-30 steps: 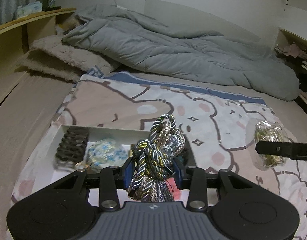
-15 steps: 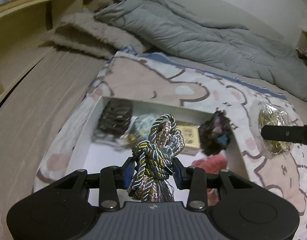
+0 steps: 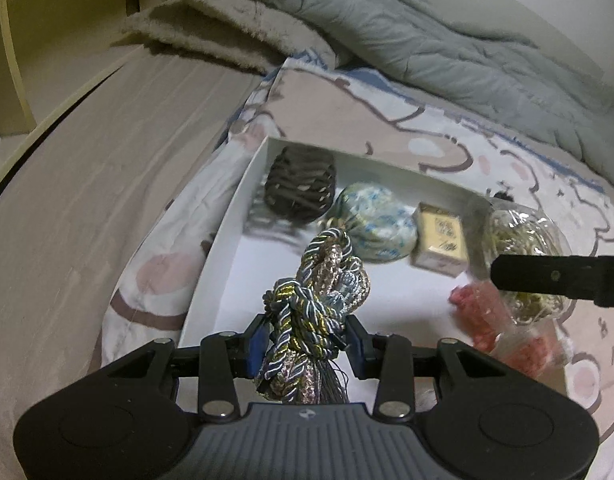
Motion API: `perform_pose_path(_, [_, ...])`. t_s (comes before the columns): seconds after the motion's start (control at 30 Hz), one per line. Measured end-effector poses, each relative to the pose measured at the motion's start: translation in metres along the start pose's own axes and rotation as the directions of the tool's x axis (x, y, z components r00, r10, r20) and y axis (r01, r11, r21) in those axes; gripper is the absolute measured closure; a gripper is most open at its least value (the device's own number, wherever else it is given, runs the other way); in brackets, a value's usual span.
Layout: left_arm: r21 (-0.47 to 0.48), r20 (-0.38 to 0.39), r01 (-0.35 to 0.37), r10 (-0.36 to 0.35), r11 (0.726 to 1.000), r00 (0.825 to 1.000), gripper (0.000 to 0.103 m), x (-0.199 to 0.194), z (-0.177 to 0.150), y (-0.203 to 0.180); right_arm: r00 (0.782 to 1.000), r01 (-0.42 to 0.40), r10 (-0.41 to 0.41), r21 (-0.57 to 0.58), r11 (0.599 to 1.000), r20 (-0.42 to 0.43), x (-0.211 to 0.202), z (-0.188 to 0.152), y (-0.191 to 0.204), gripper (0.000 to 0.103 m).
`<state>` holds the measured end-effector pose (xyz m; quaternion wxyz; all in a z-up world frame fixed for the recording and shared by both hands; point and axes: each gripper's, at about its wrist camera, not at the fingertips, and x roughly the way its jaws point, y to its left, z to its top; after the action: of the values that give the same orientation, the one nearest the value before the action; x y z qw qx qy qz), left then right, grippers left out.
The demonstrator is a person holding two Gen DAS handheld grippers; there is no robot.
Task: Organize objects
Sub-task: 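Lower the rope and bag into the box and open both tools, then lift both tools up and back from the filled box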
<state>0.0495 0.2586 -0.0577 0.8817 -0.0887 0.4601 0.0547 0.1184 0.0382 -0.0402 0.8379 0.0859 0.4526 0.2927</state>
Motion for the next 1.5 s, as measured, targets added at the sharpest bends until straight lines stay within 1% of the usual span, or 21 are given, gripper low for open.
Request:
perform_pose_path(0.2, [0.000,-0.019,-0.002,0.002,1.000,1.000,0.061,0.007,-0.003,0.009,0.999,-0.019,0.019,0.000,1.000,-0.050,0.022,-0.003,0.010,0.029])
perform_pose_path(0.37, [-0.011,-0.031,-0.001,0.000,1.000,1.000,0.060,0.009,-0.006,0.014,0.998,-0.036,0.037,0.008,0.999,-0.055,0.035,-0.003,0.015,0.028])
perform_pose_path(0.4, [-0.010,-0.034,0.003,-0.003,1.000,0.999,0.057,0.010,-0.006,0.015,0.997,-0.044,0.045,0.009,0.999,-0.057,0.038,-0.003,0.015,0.027])
perform_pose_path(0.43, [-0.018,-0.039,0.006,-0.007,1.000,0.999,0.041,0.010,-0.006,0.017,0.997,-0.052,0.053,0.010,0.999,-0.063,0.041,-0.004,0.016,0.021])
perform_pose_path(0.47, [-0.037,-0.038,0.005,-0.007,0.999,0.999,0.023,0.009,-0.007,0.019,0.996,-0.056,0.057,0.013,0.998,-0.067,0.043,-0.004,0.016,0.015])
perform_pose_path(0.5, [-0.047,-0.033,0.001,-0.002,0.999,0.999,0.018,0.008,-0.007,0.020,0.996,-0.051,0.052,0.019,0.999,-0.072,0.044,-0.004,0.016,0.002])
perform_pose_path(0.53, [-0.045,-0.022,-0.004,0.003,0.999,1.000,0.017,0.006,-0.007,0.020,0.997,-0.041,0.042,0.020,0.999,-0.071,0.044,-0.004,0.016,0.001])
perform_pose_path(0.63, [-0.056,-0.015,0.002,-0.003,0.998,1.000,0.017,0.004,-0.004,0.022,0.998,-0.030,0.030,0.000,1.000,-0.058,0.040,-0.002,0.015,0.001])
perform_pose_path(0.7, [-0.065,-0.016,0.003,-0.004,0.998,1.000,0.017,0.003,-0.004,0.022,0.999,-0.021,0.022,0.009,1.000,-0.049,0.036,-0.001,0.011,0.001])
perform_pose_path(0.97, [-0.049,-0.016,-0.009,0.008,0.999,1.000,0.017,0.002,-0.004,0.018,0.999,-0.019,0.020,0.024,1.000,-0.029,0.028,0.003,0.005,0.001])
perform_pose_path(1.33, [-0.047,-0.005,-0.015,0.014,0.999,1.000,0.017,-0.007,-0.005,0.014,1.000,-0.024,0.024,-0.007,1.000,-0.021,0.017,0.001,0.007,0.001])
perform_pose_path(1.5, [-0.049,0.002,-0.017,0.017,0.999,1.000,0.017,-0.013,-0.005,0.009,1.000,-0.016,0.016,-0.047,0.999,-0.001,0.006,0.000,0.006,0.000])
